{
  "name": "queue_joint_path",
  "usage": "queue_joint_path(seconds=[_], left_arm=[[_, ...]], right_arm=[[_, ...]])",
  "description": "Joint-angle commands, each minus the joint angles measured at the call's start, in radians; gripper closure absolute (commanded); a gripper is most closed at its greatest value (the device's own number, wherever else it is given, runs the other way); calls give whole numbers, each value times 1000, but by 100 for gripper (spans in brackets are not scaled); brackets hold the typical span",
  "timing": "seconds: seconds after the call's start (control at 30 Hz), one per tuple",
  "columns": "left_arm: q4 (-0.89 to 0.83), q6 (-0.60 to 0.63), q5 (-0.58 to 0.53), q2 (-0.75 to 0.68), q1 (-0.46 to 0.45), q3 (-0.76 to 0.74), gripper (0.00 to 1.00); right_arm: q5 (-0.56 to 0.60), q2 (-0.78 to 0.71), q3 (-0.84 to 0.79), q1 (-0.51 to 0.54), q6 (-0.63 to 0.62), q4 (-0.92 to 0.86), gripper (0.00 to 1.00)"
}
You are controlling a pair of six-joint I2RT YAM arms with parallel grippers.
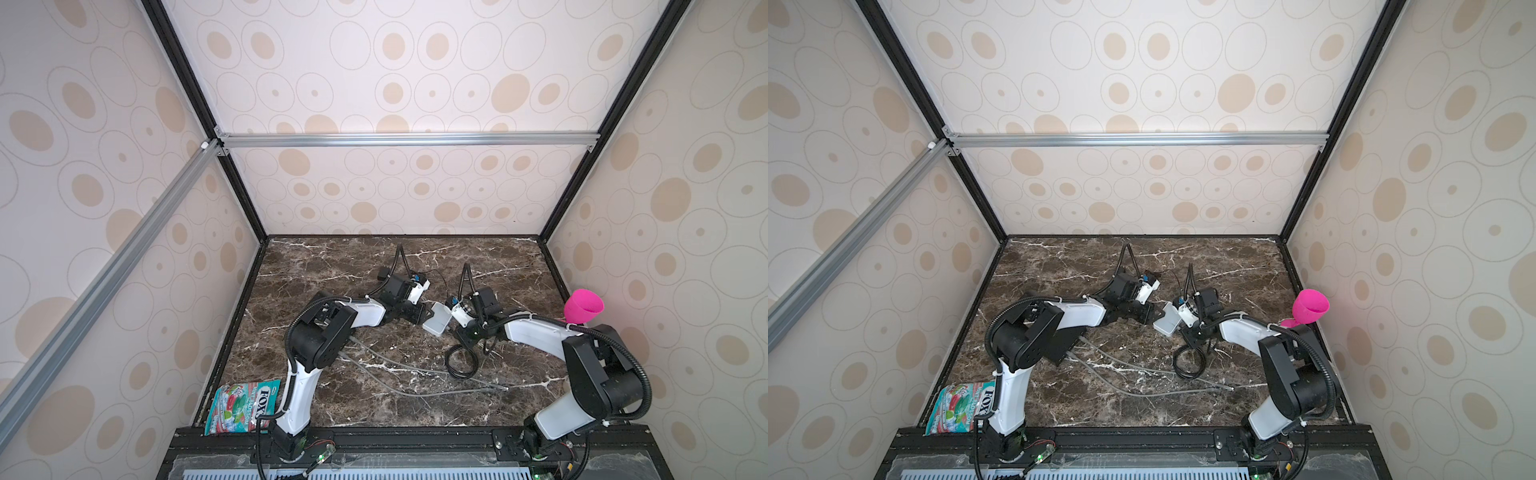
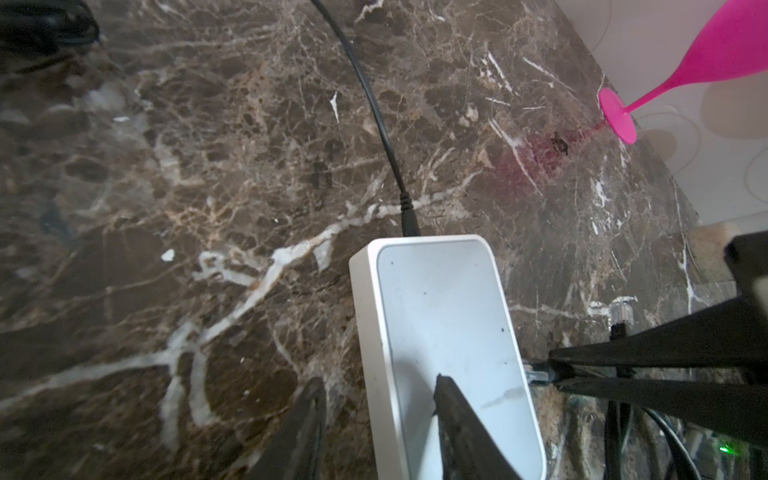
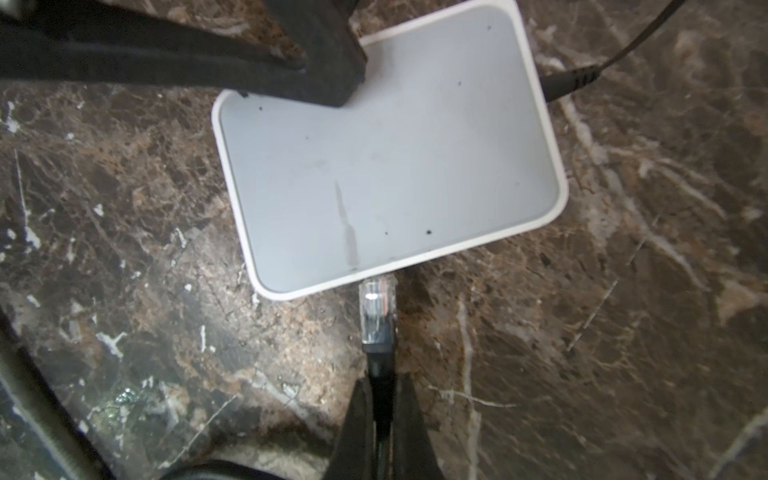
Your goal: Insert the plug into the switch port
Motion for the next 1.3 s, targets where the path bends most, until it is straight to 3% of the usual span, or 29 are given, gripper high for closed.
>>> queue_joint_path(seconds=[0.0, 0.5, 0.63, 0.93, 1.27], left_arm=[[-12, 23, 23, 17, -3, 47, 57], [0, 18, 34, 36, -1, 58, 57], [34, 3, 43, 30, -2, 41, 62], [179, -5, -35, -55, -2, -69, 63], [240, -7, -133, -178, -3, -183, 64]], right_arm=[[-20, -20, 9, 1, -16, -1, 100], [-27, 0, 37, 13, -32, -31, 100], [-14, -5, 55, 39, -42, -55, 100], [5, -43, 55, 71, -43, -73, 100], [159, -125, 3, 64, 65, -26, 100]])
